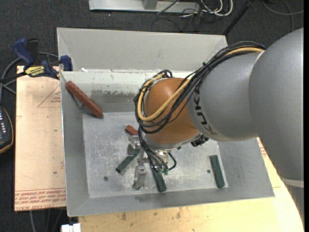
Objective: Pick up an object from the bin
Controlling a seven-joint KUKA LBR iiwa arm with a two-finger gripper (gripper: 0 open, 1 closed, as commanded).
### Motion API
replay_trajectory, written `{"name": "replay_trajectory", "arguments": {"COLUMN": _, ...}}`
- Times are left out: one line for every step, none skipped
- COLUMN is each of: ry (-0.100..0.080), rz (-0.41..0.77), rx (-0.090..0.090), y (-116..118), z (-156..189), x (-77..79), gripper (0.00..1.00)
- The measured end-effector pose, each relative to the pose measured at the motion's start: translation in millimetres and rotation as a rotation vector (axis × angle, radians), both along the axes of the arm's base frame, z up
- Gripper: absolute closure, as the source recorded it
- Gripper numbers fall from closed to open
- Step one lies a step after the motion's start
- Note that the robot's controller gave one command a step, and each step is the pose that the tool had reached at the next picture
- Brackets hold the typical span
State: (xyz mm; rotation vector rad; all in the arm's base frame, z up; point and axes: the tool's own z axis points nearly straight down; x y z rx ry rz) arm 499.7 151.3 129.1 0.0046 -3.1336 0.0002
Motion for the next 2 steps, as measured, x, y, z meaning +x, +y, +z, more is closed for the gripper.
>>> {"name": "replay_trajectory", "arguments": {"ry": -0.007, "rz": 0.187, "rx": 0.002, "y": 0.9, "z": -60.7, "x": 38.4, "gripper": 0.00}}
{"name": "replay_trajectory", "arguments": {"ry": -0.009, "rz": 0.185, "rx": 0.003, "y": 1.5, "z": -60.7, "x": 38.7, "gripper": 0.00}}
